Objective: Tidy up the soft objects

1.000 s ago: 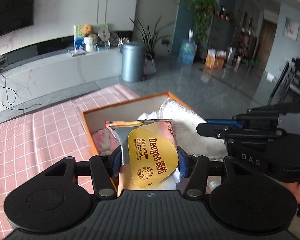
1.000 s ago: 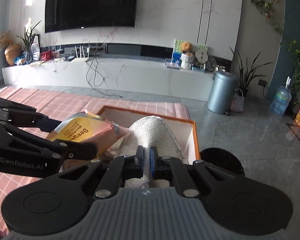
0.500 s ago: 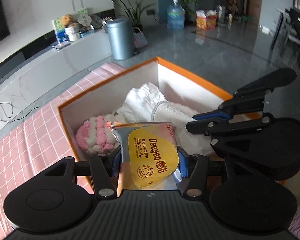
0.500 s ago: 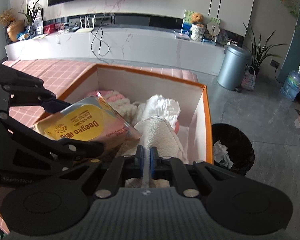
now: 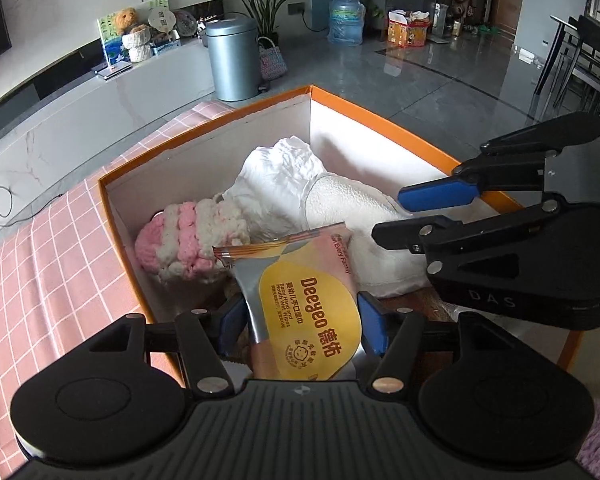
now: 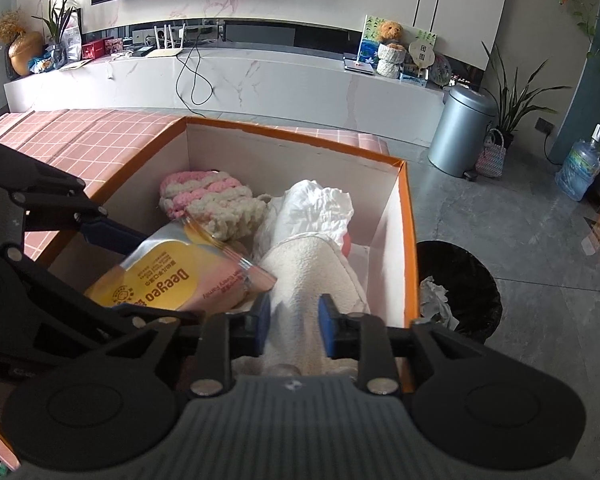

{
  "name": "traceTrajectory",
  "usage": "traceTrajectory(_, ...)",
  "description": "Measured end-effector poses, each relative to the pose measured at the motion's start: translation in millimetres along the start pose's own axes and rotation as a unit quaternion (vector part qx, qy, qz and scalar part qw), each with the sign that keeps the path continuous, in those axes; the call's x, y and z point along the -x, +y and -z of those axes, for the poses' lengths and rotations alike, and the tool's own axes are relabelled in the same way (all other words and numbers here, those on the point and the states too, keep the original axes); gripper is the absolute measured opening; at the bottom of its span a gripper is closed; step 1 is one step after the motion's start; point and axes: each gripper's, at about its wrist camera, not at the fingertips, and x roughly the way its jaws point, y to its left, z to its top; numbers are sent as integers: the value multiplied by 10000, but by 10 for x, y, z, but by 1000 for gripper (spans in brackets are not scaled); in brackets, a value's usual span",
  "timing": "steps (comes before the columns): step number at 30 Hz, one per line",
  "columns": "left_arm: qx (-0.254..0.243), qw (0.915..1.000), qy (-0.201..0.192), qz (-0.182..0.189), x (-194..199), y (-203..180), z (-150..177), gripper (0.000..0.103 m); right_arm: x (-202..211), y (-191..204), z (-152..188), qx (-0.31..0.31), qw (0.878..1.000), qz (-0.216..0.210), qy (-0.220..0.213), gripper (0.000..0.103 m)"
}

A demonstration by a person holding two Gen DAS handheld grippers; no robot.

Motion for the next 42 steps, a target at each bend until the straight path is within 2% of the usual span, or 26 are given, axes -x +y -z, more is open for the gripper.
traceTrajectory(5,125,9997,-198,-56,191,39,-50,77,121,-16,-19,-15,9999,75,-100,40)
traceTrajectory(8,163,9993,-329,-58,345,51,-66,77,240,-33,-48,-29,9997,118,-192,42)
traceTrajectory(14,19,9964,-826,-191,689,-14,-52,77,577,4,-108,-97,9986,227,-461,57)
traceTrajectory(18,-113,9914,-1253,-368,941,-61,3,77,854,86,-136,-70,9968,360,-708,66)
traceTrajectory(21,-27,9860,-1604,-444,1143,-48,68,77,1095,156,-133,-118,9939,501,-972,73)
traceTrajectory(25,332,9736,-2216,-440,1410,-42,236,77,1401,273,-81,-364,9877,679,-1357,81)
traceTrajectory(28,492,9648,-2532,-508,1567,-67,402,77,1570,379,26,-659,9818,781,-1601,83)
traceTrajectory(31,729,9574,-2699,-722,1671,-73,584,78,1696,546,209,-918,9752,906,-1798,88)
traceTrajectory(36,1072,9413,-2969,-1198,1750,-90,922,85,1783,867,535,-1279,9678,938,-1953,94)
traceTrajectory(37,1098,9398,-2965,-1292,1739,-96,974,88,1787,928,596,-1331,9669,944,-1963,96)
traceTrajectory(40,1153,9369,-2914,-1549,1685,-105,1097,89,1765,1145,762,-1292,9670,1048,-1929,98)
traceTrajectory(42,1257,9368,-2858,-1579,1651,-110,1168,89,1721,1261,826,-1185,9684,1139,-1874,99)
